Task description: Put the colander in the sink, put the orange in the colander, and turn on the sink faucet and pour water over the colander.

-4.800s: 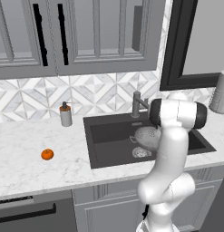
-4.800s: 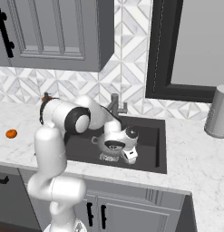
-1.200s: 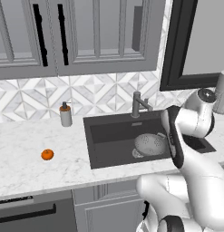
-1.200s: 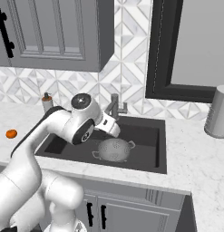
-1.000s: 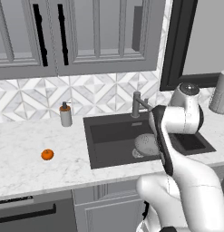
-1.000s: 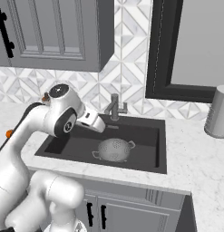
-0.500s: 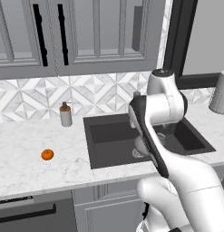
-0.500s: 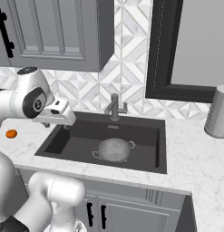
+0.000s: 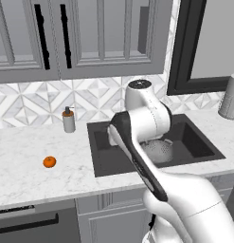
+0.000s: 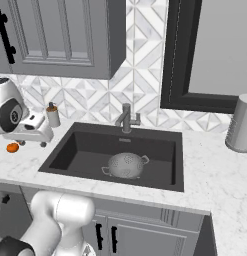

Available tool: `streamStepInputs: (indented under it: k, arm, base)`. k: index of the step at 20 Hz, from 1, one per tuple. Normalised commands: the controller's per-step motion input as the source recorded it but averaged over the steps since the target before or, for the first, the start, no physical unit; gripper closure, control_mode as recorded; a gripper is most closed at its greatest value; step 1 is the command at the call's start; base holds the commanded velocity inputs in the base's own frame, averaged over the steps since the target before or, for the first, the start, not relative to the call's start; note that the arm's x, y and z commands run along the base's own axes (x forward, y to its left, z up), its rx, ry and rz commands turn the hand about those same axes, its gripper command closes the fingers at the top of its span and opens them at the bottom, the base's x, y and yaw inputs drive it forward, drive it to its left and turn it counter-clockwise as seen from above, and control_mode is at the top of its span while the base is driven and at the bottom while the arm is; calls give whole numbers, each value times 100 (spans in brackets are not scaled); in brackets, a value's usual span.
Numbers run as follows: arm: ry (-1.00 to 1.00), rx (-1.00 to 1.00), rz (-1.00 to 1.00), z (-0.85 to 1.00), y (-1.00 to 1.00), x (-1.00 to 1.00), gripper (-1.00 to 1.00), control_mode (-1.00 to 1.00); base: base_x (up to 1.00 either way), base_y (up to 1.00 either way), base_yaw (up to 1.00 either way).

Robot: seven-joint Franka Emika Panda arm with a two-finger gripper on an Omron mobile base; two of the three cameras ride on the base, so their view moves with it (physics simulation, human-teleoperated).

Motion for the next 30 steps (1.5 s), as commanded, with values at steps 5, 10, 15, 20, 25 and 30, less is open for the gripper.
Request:
streamStepInputs:
  k: [5,10,15,20,25,30]
  arm:
    - [-5,0,0,-31,100,-5,-100,-100]
    - [-4,0,-2,-33,100,14,-100,-100]
    - [0,0,0,-27,100,50,-100,-100]
    - [6,0,3,-24,86,57,-100,-100]
    - [10,-1,2,-30,79,55,-100,-100]
    - [15,-3,0,-38,52,48,-100,-100]
  base:
    - [0,0,0]
    - [0,0,0]
    - [0,0,0]
    - [0,0,0]
    - [0,0,0]
    - [0,0,0]
